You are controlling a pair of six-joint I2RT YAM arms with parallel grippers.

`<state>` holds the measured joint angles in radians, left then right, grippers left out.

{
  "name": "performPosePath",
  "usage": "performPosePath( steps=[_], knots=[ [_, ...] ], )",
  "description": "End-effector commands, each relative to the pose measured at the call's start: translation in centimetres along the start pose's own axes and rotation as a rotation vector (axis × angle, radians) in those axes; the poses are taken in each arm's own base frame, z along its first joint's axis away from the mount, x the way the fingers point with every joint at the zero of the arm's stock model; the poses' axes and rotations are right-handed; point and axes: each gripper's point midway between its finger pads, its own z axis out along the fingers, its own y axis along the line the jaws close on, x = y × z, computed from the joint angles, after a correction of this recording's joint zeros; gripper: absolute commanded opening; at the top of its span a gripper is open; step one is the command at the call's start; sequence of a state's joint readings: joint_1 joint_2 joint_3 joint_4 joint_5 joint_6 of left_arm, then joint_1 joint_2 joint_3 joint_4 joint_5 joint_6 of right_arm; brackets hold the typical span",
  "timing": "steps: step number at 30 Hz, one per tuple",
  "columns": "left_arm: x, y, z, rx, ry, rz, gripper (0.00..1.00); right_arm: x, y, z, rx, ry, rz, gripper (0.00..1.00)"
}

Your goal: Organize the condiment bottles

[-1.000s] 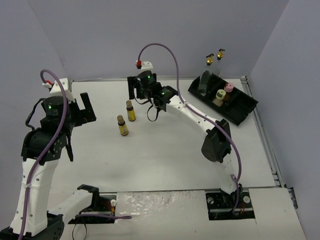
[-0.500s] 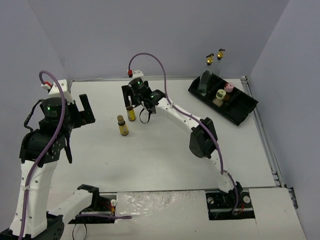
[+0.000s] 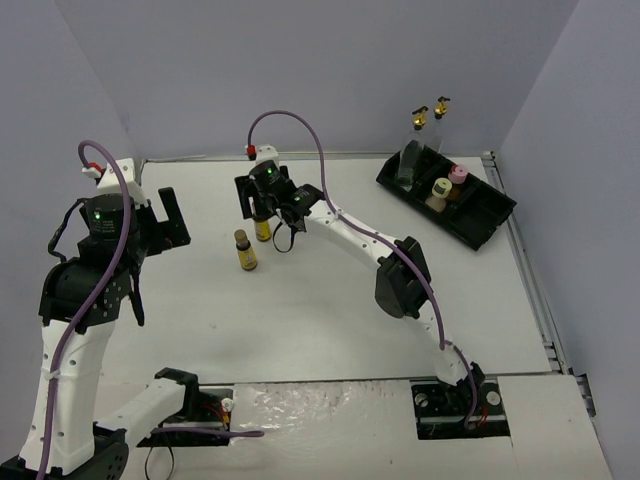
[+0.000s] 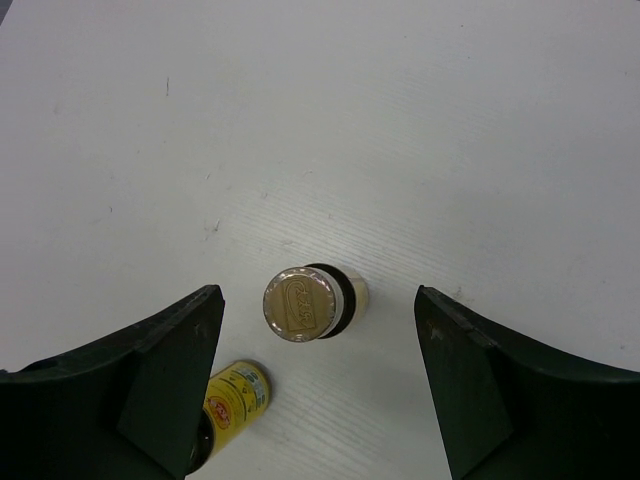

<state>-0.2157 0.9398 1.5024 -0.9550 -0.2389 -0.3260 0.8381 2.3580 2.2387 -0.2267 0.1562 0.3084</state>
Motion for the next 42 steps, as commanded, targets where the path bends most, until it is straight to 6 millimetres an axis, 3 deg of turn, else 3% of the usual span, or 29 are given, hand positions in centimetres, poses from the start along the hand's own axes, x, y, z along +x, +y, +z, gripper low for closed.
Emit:
performPosePath(
  steps=[1, 4, 32, 42],
  knots=[
    [-1.9, 0.2, -0.7, -0.007, -0.061, -0.016, 0.97, -2.1, 1.3, -0.1, -0.028, -0.077, 0.003, 0.71],
    [-1.9, 0.3, -0.7, -0.009, -0.06, -0.015, 0.97, -1.0, 1.2, 0.8, -0.02, -0.062, -0.01, 0.7],
    [-1.8, 0.6, -0.8, -0.024, -0.057, 0.001, 0.97, 2.3, 1.0, 4.0, 0.03, -0.085, -0.073, 0.68],
    [-1.7, 0.7, -0.7, -0.027, -0.054, 0.007, 0.97, 2.4, 0.3, 4.5, 0.067, -0.111, -0.081, 0.59]
  ],
)
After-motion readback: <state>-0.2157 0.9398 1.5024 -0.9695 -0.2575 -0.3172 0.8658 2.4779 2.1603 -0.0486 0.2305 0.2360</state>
